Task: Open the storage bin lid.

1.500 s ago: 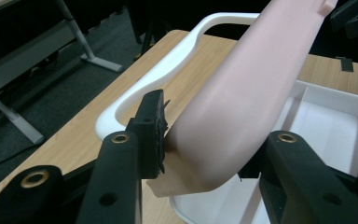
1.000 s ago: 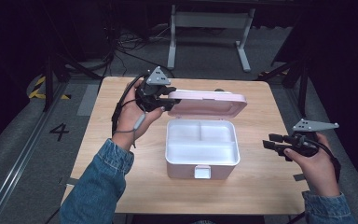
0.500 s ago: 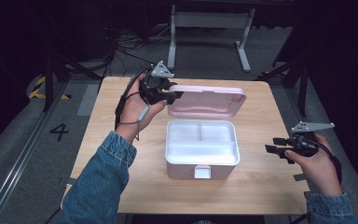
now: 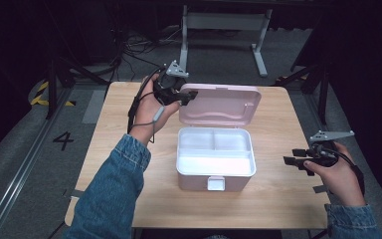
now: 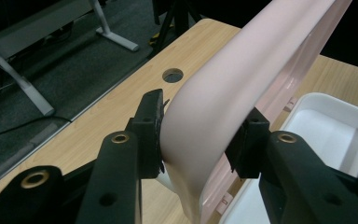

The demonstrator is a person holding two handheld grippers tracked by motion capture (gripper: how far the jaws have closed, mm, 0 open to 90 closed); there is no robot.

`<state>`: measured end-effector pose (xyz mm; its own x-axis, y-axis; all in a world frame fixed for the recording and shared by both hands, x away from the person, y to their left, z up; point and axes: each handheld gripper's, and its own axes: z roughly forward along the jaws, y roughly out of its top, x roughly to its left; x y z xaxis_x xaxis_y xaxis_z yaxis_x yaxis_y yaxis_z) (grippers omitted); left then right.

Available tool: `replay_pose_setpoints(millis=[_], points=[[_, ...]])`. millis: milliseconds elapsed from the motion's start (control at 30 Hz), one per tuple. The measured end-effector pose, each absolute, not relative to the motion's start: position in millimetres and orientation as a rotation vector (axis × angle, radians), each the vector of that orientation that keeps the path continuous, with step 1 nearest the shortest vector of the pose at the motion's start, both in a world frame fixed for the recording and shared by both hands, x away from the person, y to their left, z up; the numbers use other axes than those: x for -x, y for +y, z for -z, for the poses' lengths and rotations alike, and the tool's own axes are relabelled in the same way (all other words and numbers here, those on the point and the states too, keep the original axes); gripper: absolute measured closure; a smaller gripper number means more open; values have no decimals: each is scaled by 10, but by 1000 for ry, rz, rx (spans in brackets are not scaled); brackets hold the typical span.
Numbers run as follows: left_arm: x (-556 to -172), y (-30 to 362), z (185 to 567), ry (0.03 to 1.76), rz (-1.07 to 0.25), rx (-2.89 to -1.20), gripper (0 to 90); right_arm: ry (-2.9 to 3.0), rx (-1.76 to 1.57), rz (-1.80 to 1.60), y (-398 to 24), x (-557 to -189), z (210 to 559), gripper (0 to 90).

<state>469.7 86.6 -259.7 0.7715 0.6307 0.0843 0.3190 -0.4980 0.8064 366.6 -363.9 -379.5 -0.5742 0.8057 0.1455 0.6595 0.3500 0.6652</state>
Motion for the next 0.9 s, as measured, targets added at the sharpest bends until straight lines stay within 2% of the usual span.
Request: replay_pose_setpoints(millis=[500,900], points=[[-4977,791,2688,763,-506,-2137,551,2410,-1325,-1077,-3672,-3712,3810,445],[-5230,771,2820,826,-444,-2118,492,2423,-1337,-1065,-3704,-3785,3872,437]])
